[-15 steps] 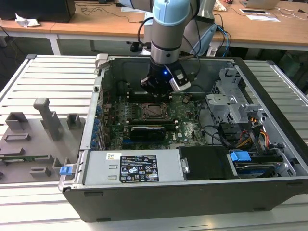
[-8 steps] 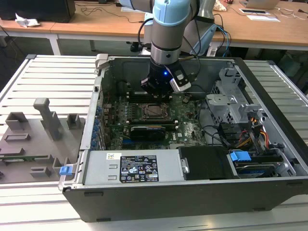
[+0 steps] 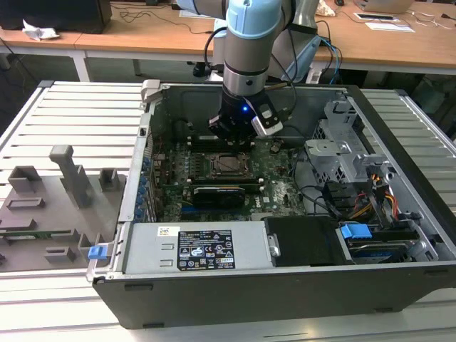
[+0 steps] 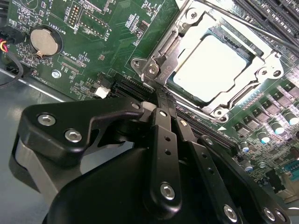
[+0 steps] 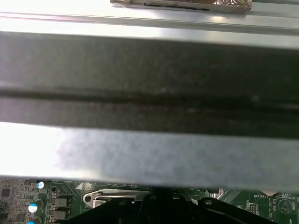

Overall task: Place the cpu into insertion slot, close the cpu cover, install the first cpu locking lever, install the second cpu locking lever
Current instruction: 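Install the first cpu locking lever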

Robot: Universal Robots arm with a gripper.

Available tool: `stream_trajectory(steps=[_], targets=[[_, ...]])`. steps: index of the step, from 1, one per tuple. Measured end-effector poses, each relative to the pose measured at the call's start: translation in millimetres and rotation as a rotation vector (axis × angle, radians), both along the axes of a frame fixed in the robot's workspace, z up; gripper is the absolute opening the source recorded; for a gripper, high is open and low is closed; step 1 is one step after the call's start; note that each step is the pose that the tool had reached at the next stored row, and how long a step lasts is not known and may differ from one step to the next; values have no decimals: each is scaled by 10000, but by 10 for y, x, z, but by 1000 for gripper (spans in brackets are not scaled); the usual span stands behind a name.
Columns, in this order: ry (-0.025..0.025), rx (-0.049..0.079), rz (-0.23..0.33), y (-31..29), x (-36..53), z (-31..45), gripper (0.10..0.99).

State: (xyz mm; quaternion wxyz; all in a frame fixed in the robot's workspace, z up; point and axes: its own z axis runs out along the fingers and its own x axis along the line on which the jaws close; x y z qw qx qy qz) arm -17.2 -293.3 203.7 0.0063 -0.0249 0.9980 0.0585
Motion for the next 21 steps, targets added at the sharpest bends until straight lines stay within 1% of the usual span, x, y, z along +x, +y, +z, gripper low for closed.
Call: stream_trajectory(steps=[16, 18, 21], targets=[[1, -20, -2, 1, 1, -28, 106], [-4, -14, 1, 3, 2, -11, 106], [0, -23, 0, 4, 1, 46, 106]])
